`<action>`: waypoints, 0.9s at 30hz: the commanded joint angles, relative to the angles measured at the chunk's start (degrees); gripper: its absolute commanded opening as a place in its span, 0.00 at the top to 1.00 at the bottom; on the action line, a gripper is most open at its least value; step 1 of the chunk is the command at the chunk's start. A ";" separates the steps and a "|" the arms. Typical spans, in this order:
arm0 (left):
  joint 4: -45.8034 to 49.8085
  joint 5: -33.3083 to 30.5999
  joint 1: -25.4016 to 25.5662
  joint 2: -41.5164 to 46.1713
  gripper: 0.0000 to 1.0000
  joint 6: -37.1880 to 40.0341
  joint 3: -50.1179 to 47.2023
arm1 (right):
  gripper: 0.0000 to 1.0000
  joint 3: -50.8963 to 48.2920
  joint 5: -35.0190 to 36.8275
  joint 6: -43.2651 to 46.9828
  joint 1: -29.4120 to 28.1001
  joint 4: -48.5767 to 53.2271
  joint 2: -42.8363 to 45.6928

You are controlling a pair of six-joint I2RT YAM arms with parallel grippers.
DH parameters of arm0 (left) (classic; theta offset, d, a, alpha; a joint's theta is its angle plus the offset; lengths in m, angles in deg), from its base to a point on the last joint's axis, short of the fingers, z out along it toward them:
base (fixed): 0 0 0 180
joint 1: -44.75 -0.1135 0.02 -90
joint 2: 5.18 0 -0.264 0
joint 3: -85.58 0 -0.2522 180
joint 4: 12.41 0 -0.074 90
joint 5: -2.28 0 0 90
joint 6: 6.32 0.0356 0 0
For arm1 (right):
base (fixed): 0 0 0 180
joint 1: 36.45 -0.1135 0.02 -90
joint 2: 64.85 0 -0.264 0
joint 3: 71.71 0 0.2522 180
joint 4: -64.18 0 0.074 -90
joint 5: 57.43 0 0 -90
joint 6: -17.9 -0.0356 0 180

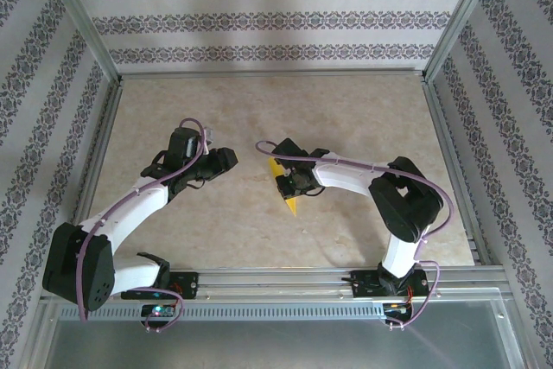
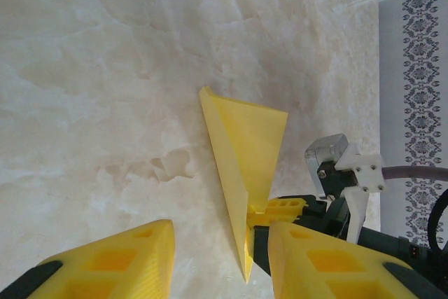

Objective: Fold a paper plane with a square sheet of paper (fold left side to right side)
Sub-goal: Pick up the paper plane at the center of the table.

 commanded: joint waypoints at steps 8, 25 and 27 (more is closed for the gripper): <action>1.10 -0.09 -0.84 -0.69 0.60 1.04 0.05 | 0.81 -1.98 0.76 -0.31 -0.90 0.39 1.10; 0.97 0.04 -0.83 -0.94 0.60 0.92 -0.26 | 0.76 -5.88 2.18 -1.72 -3.06 -0.75 4.79; 0.99 -0.02 -0.80 -0.97 0.60 1.00 -0.28 | 0.78 -5.58 2.36 -1.55 -3.05 -0.84 4.35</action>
